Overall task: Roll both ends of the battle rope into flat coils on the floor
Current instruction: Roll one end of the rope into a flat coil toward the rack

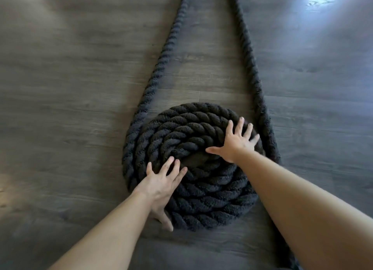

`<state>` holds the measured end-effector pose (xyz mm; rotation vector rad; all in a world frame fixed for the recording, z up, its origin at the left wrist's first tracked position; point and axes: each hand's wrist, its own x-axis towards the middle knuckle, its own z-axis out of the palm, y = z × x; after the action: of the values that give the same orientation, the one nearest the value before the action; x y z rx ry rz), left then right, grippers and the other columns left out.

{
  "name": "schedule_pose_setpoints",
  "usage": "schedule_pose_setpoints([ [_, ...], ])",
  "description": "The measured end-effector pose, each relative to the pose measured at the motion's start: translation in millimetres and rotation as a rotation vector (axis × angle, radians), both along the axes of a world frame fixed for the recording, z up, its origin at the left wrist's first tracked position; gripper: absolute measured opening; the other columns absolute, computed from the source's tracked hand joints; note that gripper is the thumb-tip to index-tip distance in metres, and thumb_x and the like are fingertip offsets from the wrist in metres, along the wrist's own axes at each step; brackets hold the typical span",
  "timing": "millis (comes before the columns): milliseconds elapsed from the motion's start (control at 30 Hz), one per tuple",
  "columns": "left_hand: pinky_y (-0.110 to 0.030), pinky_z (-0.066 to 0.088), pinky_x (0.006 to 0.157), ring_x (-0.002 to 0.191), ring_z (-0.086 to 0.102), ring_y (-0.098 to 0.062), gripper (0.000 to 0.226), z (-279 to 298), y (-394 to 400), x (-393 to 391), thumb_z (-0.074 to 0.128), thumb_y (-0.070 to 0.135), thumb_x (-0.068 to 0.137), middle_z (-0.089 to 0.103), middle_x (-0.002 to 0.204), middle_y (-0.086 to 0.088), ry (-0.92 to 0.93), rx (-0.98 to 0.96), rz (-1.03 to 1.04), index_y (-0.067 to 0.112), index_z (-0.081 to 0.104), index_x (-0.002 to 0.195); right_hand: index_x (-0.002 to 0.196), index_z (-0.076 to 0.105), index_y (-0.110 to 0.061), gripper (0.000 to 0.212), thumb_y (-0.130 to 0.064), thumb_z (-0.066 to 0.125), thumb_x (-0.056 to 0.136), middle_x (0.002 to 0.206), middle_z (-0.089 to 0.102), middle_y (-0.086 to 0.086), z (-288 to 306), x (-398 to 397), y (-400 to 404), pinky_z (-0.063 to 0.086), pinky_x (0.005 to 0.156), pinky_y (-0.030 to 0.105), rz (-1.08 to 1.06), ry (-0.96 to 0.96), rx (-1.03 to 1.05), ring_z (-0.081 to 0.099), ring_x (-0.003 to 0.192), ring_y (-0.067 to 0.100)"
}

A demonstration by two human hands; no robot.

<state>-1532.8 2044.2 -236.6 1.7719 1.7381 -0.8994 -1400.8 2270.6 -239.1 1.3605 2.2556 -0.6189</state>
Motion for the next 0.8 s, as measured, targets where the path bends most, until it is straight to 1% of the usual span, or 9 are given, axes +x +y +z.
schedule_pose_setpoints([
  [133,-0.08,0.02,0.106,0.147,-0.031,-0.037,0.165,5,10,6,0.056,0.101,0.043,-0.034,0.16,-0.014,-0.015,0.046,0.066,0.011,-0.043,0.14,0.157,-0.014,-0.013,0.129,-0.085,0.053,0.074,0.16,-0.027,0.02,7,7,-59,0.003,0.114,0.07,-0.613,0.039,-0.039,-0.017,0.145,0.05],
  [200,-0.078,0.022,0.106,0.148,-0.028,-0.039,0.163,10,21,14,0.056,0.1,0.047,-0.029,0.162,-0.017,-0.007,0.059,0.102,0.008,-0.041,0.141,0.156,-0.016,-0.011,0.134,-0.086,0.056,0.071,0.16,-0.027,0.019,8,6,-84,0.006,0.113,0.071,-0.789,0.03,-0.124,-0.018,0.145,0.05],
  [333,-0.076,0.019,0.11,0.149,-0.024,-0.04,0.165,11,35,21,0.059,0.099,0.047,-0.023,0.163,-0.019,0.038,0.084,0.16,0.005,-0.037,0.144,0.154,-0.02,-0.009,0.148,-0.092,0.057,0.06,0.159,-0.029,0.019,15,-11,-72,0.005,0.111,0.072,-0.871,0.009,-0.202,-0.018,0.144,0.052],
  [433,-0.073,0.007,0.114,0.15,-0.02,-0.044,0.166,8,36,23,0.058,0.099,0.048,-0.02,0.163,-0.023,0.067,0.084,0.117,0.004,-0.035,0.147,0.153,-0.022,-0.008,0.155,-0.089,0.066,0.055,0.158,-0.029,0.022,16,-18,-61,0.007,0.111,0.074,-0.893,-0.036,-0.225,-0.017,0.142,0.056],
  [500,-0.069,0.001,0.117,0.151,-0.01,-0.046,0.163,12,40,19,0.056,0.1,0.05,-0.009,0.164,-0.027,0.08,0.106,0.053,0.003,-0.027,0.152,0.153,-0.022,-0.008,0.157,-0.087,0.069,0.053,0.157,-0.03,0.023,13,-21,-62,0.011,0.109,0.076,-0.9,-0.041,-0.221,-0.017,0.141,0.058],
  [567,-0.065,0.005,0.119,0.152,0.005,-0.043,0.155,21,50,4,0.058,0.097,0.055,0.002,0.165,-0.023,0.033,0.138,-0.031,0.005,-0.015,0.157,0.153,-0.022,-0.007,0.157,-0.088,0.068,0.053,0.156,-0.03,0.025,12,-21,-63,0.013,0.108,0.076,-0.9,-0.046,-0.216,-0.016,0.141,0.059],
  [633,-0.061,0.011,0.121,0.152,0.011,-0.036,0.15,32,61,-24,0.068,0.087,0.058,-0.002,0.166,-0.018,-0.018,0.121,-0.148,0.01,-0.014,0.158,0.153,-0.022,-0.007,0.156,-0.088,0.067,0.054,0.156,-0.03,0.025,13,-20,-62,0.014,0.108,0.076,-0.888,-0.045,-0.216,-0.015,0.141,0.059],
  [733,-0.056,0.012,0.121,0.155,0.007,-0.028,0.15,44,70,-66,0.082,0.07,0.061,-0.018,0.166,-0.015,-0.017,0.039,-0.35,0.015,-0.019,0.157,0.152,-0.022,-0.007,0.156,-0.088,0.067,0.054,0.155,-0.031,0.026,10,-20,-60,0.014,0.108,0.076,-0.873,-0.039,-0.239,-0.015,0.141,0.06],
  [800,-0.054,0.01,0.121,0.155,0.003,-0.028,0.15,44,70,-83,0.085,0.063,0.063,-0.022,0.165,-0.013,-0.028,0.011,-0.451,0.017,-0.024,0.156,0.152,-0.023,-0.008,0.157,-0.088,0.068,0.053,0.155,-0.032,0.026,8,-20,-59,0.014,0.107,0.077,-0.871,-0.05,-0.243,-0.016,0.14,0.06],
])
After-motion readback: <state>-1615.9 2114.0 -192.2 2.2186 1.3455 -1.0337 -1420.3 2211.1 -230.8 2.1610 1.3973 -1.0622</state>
